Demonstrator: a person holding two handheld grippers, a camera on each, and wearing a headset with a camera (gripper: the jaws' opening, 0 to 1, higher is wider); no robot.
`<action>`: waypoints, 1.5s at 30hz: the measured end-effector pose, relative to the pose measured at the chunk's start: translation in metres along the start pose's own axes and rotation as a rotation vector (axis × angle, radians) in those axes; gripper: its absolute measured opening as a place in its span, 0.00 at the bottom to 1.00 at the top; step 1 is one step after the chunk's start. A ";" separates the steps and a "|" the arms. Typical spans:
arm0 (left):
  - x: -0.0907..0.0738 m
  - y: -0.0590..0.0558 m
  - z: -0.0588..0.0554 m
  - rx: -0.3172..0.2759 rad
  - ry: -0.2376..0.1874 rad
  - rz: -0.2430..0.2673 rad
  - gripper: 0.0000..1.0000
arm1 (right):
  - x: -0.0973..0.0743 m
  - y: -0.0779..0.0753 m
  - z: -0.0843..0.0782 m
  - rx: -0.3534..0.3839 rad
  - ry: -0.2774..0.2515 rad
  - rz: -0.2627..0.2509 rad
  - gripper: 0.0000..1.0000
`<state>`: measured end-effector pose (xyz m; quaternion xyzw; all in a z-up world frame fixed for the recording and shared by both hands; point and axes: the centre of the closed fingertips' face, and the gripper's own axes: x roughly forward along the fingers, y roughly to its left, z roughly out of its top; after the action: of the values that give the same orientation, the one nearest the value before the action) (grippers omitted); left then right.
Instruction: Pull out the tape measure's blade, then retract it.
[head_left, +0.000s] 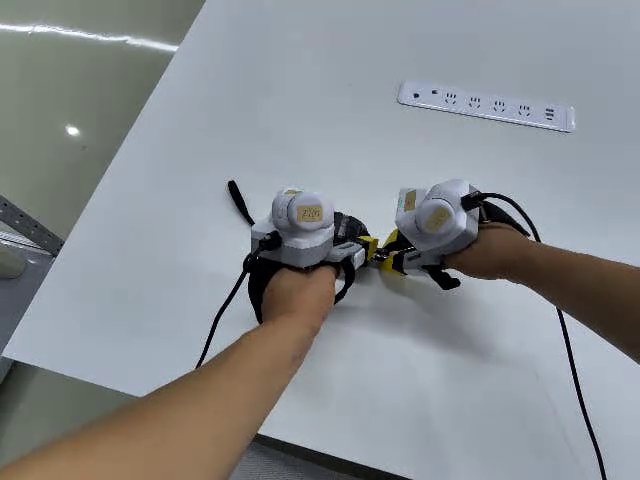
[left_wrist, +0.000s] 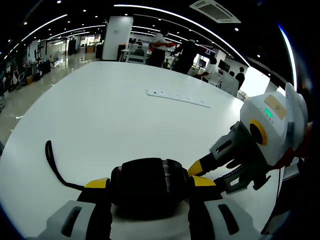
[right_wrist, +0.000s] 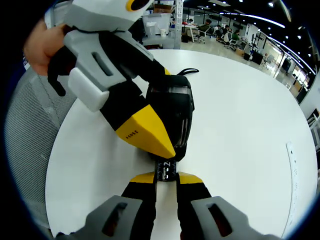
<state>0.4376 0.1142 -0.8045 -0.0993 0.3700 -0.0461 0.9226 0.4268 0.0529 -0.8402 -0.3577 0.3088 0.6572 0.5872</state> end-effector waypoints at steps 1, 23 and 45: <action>0.000 0.000 0.000 0.000 0.000 0.000 0.58 | 0.000 0.000 0.000 -0.003 0.000 -0.001 0.11; -0.001 0.001 0.001 0.001 -0.011 -0.008 0.58 | 0.005 0.003 0.007 -0.003 -0.016 -0.007 0.11; 0.000 0.001 0.002 0.001 -0.005 -0.009 0.59 | 0.007 0.001 0.010 -0.005 -0.018 -0.017 0.12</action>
<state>0.4391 0.1154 -0.8034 -0.1006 0.3673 -0.0501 0.9233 0.4244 0.0647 -0.8403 -0.3556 0.2990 0.6563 0.5945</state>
